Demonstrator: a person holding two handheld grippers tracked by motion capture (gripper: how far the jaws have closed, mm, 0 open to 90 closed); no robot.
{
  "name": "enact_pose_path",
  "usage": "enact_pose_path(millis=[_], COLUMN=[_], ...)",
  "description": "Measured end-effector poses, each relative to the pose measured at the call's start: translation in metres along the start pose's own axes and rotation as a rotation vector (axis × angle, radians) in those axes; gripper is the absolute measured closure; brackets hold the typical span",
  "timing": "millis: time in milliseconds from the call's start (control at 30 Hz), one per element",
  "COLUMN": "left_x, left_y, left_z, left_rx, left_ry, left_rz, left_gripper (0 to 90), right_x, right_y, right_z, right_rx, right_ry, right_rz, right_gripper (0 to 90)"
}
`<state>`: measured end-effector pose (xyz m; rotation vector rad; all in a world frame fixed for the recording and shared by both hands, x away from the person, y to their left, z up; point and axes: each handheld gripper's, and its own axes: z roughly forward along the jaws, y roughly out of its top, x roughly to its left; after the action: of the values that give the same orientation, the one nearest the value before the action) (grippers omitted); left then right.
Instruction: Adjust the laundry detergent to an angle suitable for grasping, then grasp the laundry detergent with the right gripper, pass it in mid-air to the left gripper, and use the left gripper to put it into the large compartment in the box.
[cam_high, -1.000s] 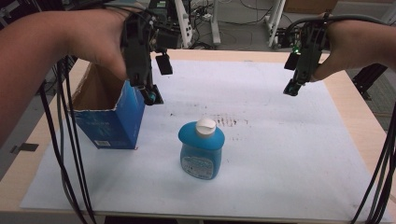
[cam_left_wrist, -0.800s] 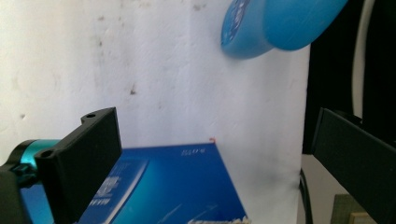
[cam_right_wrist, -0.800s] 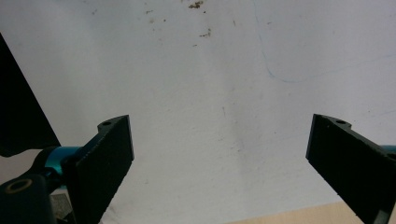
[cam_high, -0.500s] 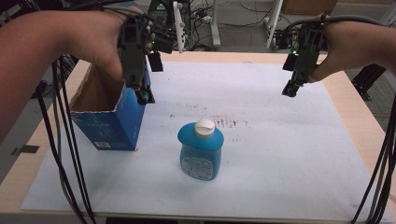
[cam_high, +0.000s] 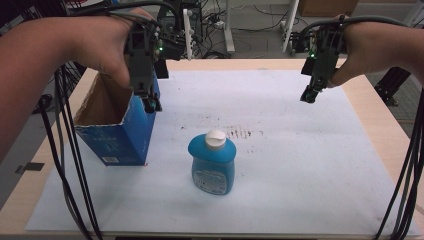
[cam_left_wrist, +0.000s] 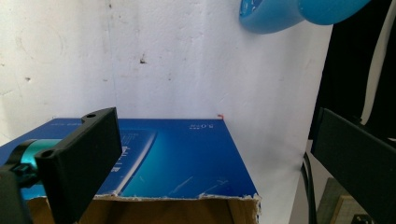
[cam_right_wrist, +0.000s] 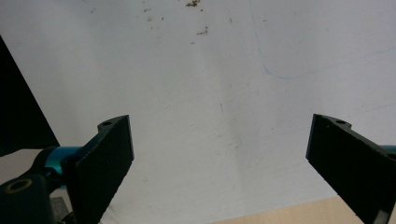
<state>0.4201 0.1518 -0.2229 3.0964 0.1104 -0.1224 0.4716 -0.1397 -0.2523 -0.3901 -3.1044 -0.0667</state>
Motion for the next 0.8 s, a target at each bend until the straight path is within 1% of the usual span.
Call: enact_pose_path(millis=[33,67,100,133,233,300,333,367,400,533,667,733,800], left_x=[0.0009,0.0009,0.0009,-0.0008,-0.0017,-0.0022,-0.0028,-0.0028,-0.0025,-0.0038,-0.0038,-0.0027,-0.0026], left_y=[0.0006,0.0013,0.0013,0.0022,0.0025,0.0024,0.0024,0.0024,0.0024,0.0034,0.0033,0.0039,0.0041], left_z=[0.0009,0.0015,0.0015,0.0008,-0.0003,-0.0017,-0.0029,-0.0029,-0.0033,-0.004,-0.0024,-0.0002,0.0], left_rx=[0.003,0.009,0.009,0.003,-0.008,-0.012,-0.02,-0.02,-0.022,-0.022,-0.024,-0.013,-0.012], left_ry=[-0.011,-0.019,-0.019,-0.006,-0.001,0.009,0.024,0.024,0.02,0.021,0.018,0.017,0.019], left_rz=[-0.003,0.003,0.003,0.014,0.021,0.027,0.03,0.03,0.02,0.025,0.027,0.032,0.034], left_gripper=[1.8,1.8,1.7,1.7,1.8,1.8,1.7,1.7,1.8,1.7,1.7,1.7,1.7], right_x=[-0.0003,-0.0008,-0.0008,-0.0013,-0.0019,-0.0013,-0.001,-0.001,-0.0011,-0.0012,-0.0015,0.0009,0.0011], right_y=[-0.0001,0.0,0.0,0.0002,0.0005,0.0012,0.0019,0.0019,0.0017,0.0017,0.0022,0.0019,0.0015], right_z=[0.0003,0.0011,0.0011,0.0008,-0.0006,-0.0027,-0.0044,-0.0044,-0.0045,-0.0039,-0.0033,-0.0031,-0.0029], right_rx=[0.002,0.003,0.003,0.004,0.01,-0.001,-0.004,-0.004,-0.008,-0.003,-0.006,0.002,0.001], right_ry=[0.0,0.001,0.001,0.001,-0.002,-0.004,-0.001,-0.001,-0.005,-0.001,-0.005,-0.005,-0.01], right_rz=[-0.001,-0.006,-0.006,-0.007,-0.005,0.004,-0.004,-0.004,-0.01,-0.009,-0.019,-0.014,-0.02], right_gripper=[6.6,6.5,6.5,6.5,6.6,6.5,6.6,6.6,6.6,6.5,6.6,6.5,6.6])
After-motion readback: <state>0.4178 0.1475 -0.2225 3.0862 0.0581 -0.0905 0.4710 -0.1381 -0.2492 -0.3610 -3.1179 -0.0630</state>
